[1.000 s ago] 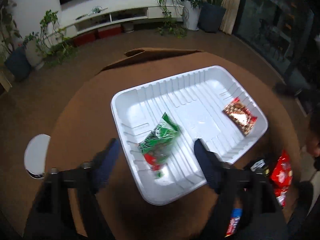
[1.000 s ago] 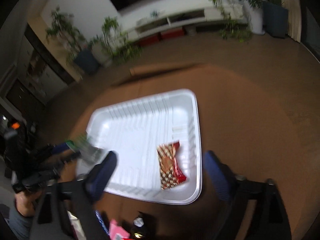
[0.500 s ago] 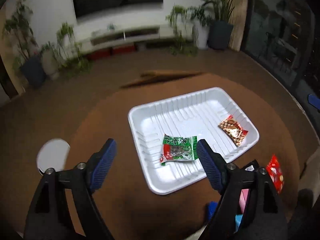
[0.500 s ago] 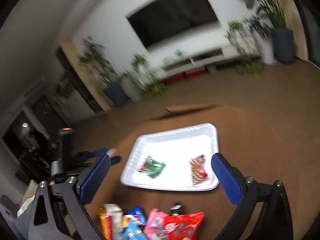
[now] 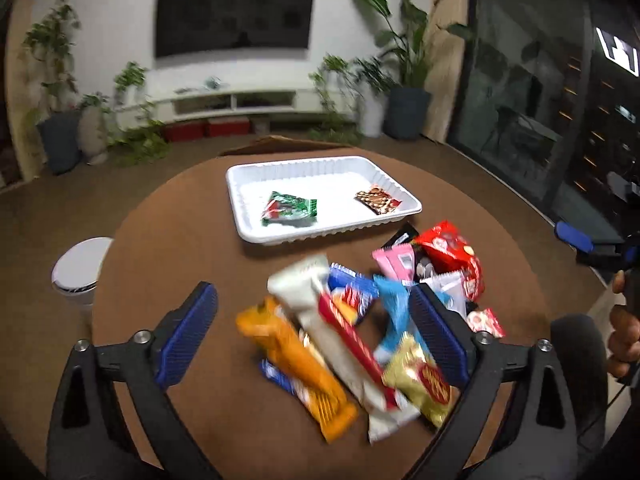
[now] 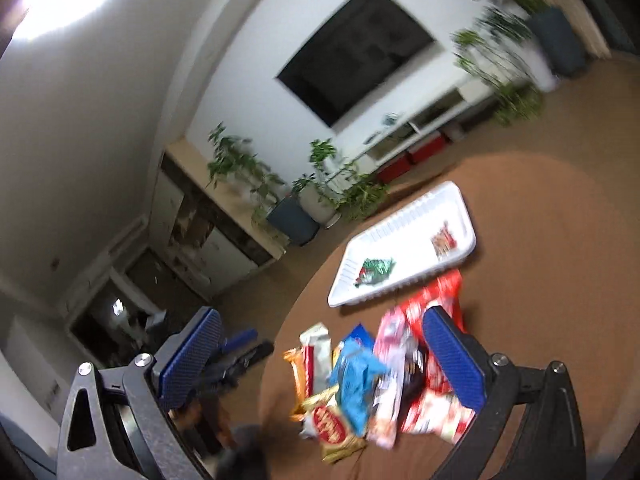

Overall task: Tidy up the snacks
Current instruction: 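Withdraw both grippers from the tray back over the snack pile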

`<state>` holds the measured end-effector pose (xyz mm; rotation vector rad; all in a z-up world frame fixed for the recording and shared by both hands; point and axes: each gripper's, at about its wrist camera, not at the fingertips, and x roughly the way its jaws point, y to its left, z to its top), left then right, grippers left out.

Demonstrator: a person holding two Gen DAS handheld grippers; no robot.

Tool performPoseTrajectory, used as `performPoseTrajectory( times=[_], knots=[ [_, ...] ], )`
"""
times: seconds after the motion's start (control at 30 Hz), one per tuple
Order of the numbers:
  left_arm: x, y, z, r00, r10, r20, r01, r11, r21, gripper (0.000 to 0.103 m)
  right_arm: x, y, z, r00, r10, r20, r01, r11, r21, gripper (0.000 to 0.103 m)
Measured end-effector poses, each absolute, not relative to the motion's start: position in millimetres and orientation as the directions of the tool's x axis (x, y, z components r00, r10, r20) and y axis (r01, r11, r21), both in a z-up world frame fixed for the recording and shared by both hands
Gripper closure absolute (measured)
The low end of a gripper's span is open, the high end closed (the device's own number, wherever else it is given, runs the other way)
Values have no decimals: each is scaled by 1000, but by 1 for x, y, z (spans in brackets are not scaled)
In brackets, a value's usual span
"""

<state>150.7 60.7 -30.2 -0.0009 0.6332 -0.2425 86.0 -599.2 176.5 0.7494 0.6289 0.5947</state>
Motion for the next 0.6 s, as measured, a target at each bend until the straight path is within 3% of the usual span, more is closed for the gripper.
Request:
performPoseTrajectory(
  times=[0.23, 0.37, 0.6],
  knots=[
    [97, 65, -49, 720, -178, -671, 74, 981, -181, 4, 62, -607, 150, 644, 628, -436, -72, 617, 783, 0],
    [93, 61, -58, 680, -211, -703, 99, 975, -198, 4, 48, -590, 137, 591, 621, -515, -47, 664, 747, 0],
    [93, 45, -70, 633, -273, -724, 147, 961, -234, 4, 37, -545, 142, 572, 536, -621, -183, 822, 540, 1]
  ],
)
